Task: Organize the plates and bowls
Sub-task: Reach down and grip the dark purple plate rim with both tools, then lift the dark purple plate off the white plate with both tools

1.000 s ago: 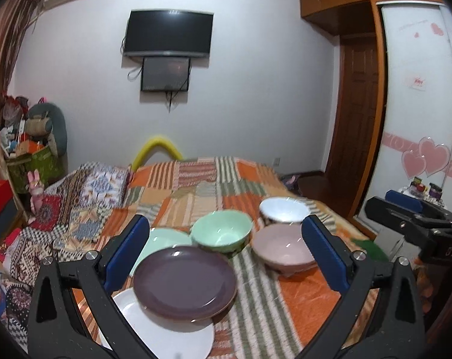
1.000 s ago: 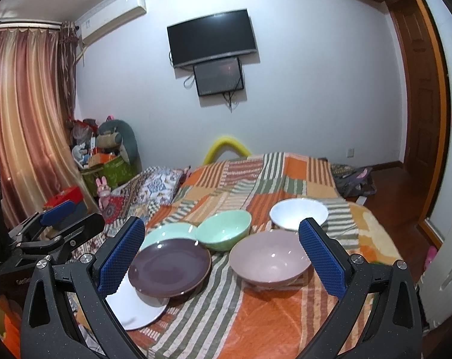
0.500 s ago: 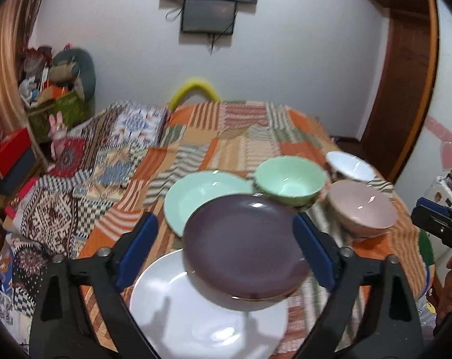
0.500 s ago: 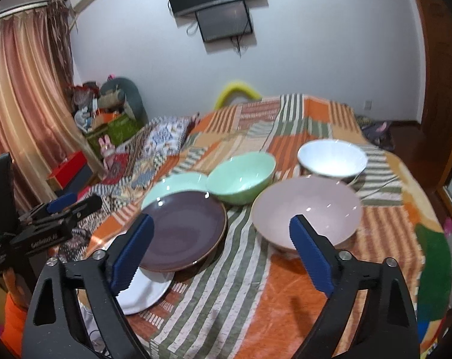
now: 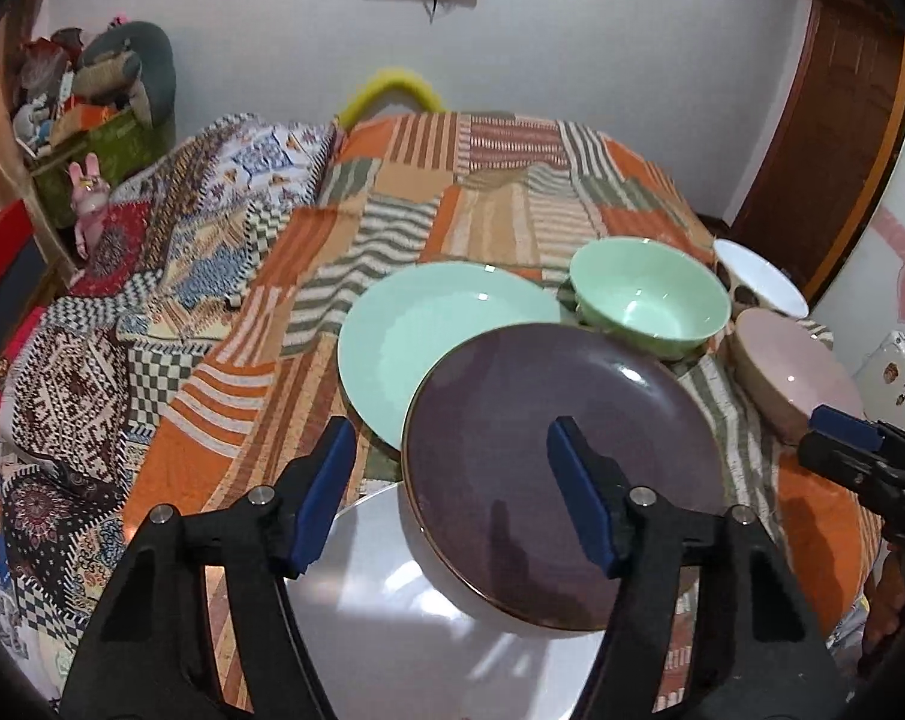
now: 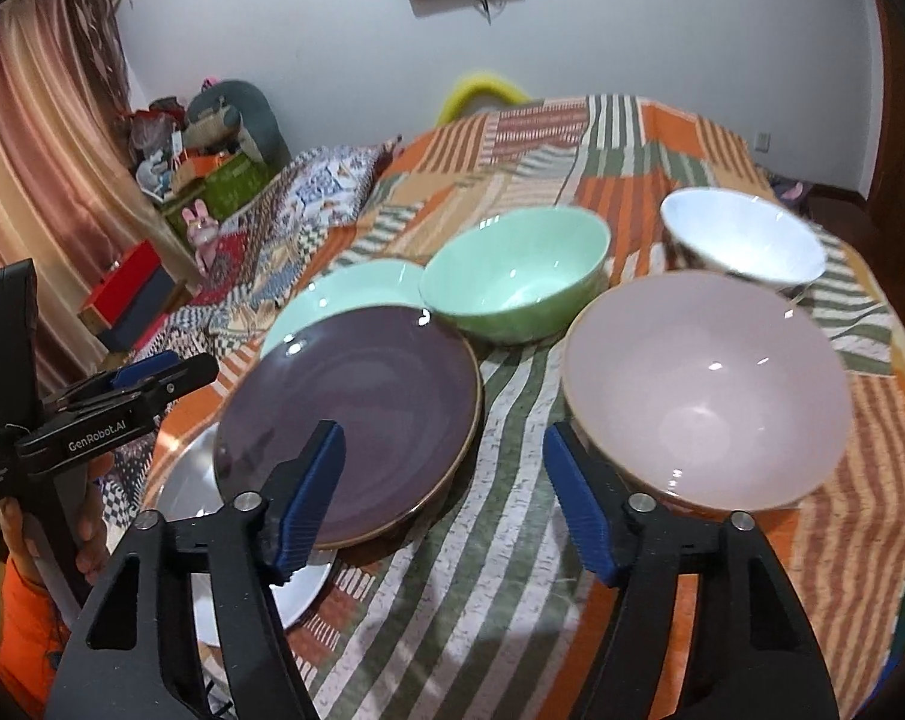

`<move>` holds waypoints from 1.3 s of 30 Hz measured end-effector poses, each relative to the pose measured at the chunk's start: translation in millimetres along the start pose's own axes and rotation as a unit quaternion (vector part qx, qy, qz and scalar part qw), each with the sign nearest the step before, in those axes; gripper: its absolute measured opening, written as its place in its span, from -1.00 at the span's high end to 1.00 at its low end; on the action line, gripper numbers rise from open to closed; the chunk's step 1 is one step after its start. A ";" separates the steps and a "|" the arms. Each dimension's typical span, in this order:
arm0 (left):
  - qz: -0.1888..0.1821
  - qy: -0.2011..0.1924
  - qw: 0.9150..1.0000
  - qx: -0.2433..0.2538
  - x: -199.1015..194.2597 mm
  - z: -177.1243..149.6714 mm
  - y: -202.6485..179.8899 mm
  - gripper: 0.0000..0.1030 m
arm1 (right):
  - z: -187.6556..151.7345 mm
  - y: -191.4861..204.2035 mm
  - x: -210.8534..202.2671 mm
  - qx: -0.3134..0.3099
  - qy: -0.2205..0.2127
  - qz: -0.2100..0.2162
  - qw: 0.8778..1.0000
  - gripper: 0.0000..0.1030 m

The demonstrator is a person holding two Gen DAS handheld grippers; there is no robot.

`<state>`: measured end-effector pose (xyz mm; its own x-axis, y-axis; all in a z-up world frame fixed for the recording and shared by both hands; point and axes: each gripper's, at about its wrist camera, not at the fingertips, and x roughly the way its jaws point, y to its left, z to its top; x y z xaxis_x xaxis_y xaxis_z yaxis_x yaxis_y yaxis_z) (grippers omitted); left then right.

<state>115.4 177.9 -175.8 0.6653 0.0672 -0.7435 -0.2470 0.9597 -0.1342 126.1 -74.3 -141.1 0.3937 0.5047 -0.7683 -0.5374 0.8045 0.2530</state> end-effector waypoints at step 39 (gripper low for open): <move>-0.031 0.060 0.998 -0.015 62.3 -1.7 19.4 0.64 | -1.3 -5.1 62.9 0.011 0.076 -0.009 0.997 0.59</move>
<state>150.8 200.3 -225.8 0.5918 -0.0267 -0.8057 -0.2302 0.9522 -0.2007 152.6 -47.0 -191.5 0.2846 0.4370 -0.8533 -0.5141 0.8208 0.2489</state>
